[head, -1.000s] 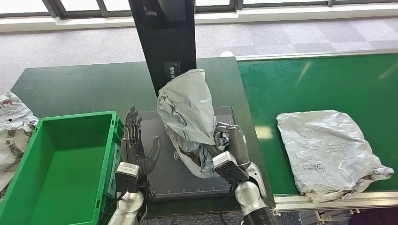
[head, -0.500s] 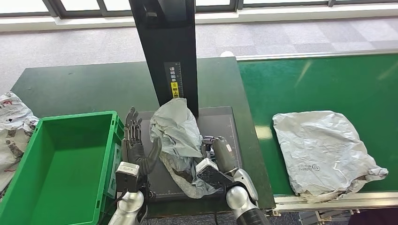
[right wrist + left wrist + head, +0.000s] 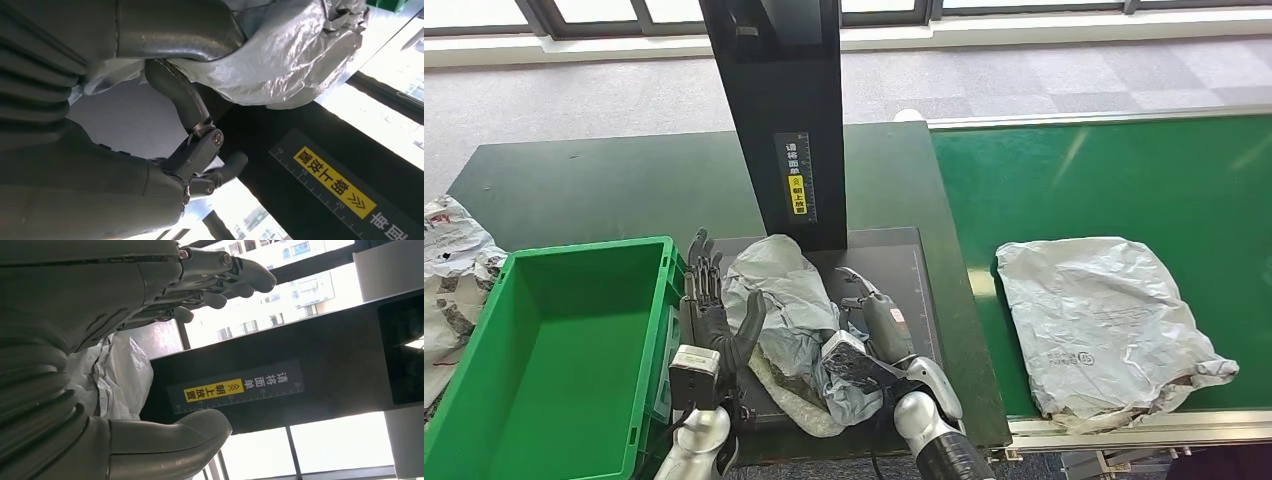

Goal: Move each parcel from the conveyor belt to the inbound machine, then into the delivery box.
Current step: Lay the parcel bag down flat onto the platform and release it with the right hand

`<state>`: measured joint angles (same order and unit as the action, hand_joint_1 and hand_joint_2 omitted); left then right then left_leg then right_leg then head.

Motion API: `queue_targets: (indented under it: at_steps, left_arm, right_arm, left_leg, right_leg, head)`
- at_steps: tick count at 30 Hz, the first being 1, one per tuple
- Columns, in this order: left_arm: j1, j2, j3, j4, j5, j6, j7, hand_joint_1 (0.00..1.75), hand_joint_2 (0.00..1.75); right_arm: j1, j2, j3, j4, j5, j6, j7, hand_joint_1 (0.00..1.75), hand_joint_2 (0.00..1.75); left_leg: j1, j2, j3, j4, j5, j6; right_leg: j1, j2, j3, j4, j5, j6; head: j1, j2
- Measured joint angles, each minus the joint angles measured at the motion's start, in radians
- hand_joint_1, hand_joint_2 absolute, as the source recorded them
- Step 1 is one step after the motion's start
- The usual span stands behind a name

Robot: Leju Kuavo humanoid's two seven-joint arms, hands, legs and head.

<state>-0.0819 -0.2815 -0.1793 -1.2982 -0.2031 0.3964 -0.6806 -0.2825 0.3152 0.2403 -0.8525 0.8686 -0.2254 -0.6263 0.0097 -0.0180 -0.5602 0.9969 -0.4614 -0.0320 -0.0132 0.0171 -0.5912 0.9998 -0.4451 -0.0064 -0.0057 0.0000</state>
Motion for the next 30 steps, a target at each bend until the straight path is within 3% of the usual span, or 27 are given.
queue_targets:
  at_steps: [3, 8, 12, 23, 30]
  left_arm:
    - [-0.001, 0.0, -0.001, 0.007, -0.058, 0.022, 0.0, 0.0, 1.75]
    - [-0.01, 0.0, -0.008, 0.057, -0.318, 0.103, 0.054, 0.0, 1.75]
    - [-0.018, 0.0, -0.008, 0.096, -0.391, 0.119, 0.088, 0.0, 1.75]
    - [-0.125, -0.01, -0.017, 0.332, -0.938, 0.22, 0.413, 0.0, 1.75]
    - [-0.162, -0.017, -0.028, 0.42, -1.01, 0.219, 0.462, 0.0, 1.75]
  right_arm:
    - [-0.002, 0.0, 0.0, 0.011, 0.002, 0.001, 0.002, 0.0, 0.0]
    - [-0.003, 0.001, 0.0, 0.017, 0.013, 0.002, 0.011, 0.0, 0.0]
    - [-0.003, 0.001, 0.0, 0.018, 0.015, 0.004, 0.013, 0.0, 0.0]
    - [0.015, -0.017, -0.005, 0.019, 0.029, 0.002, 0.067, 0.0, 0.0]
    - [0.031, -0.048, -0.013, 0.019, 0.031, 0.002, 0.089, 0.0, 0.0]
  left_leg:
    - [0.0, 0.0, 0.0, 0.0, 0.0, 0.0]
    - [0.0, 0.0, 0.0, 0.0, 0.0, 0.0]
    - [0.0, 0.001, 0.0, 0.0, 0.0, 0.0]
    - [0.0, -0.001, 0.0, 0.0, 0.0, 0.0]
    - [0.0, -0.002, -0.001, 0.0, 0.0, 0.0]
  right_leg:
    - [0.0, 0.0, 0.0, 0.0, 0.0, 0.0]
    - [0.0, 0.0, 0.0, 0.0, 0.0, 0.0]
    - [0.0, 0.0, 0.0, 0.0, 0.0, 0.0]
    - [-0.001, -0.001, 0.0, 0.0, 0.001, 0.001]
    - [-0.001, -0.001, 0.0, 0.0, 0.001, 0.001]
  head:
    - [0.0, 0.0]
    - [0.0, 0.0]
    - [0.0, 0.0]
    - [0.0, 0.0]
    - [0.0, 0.0]
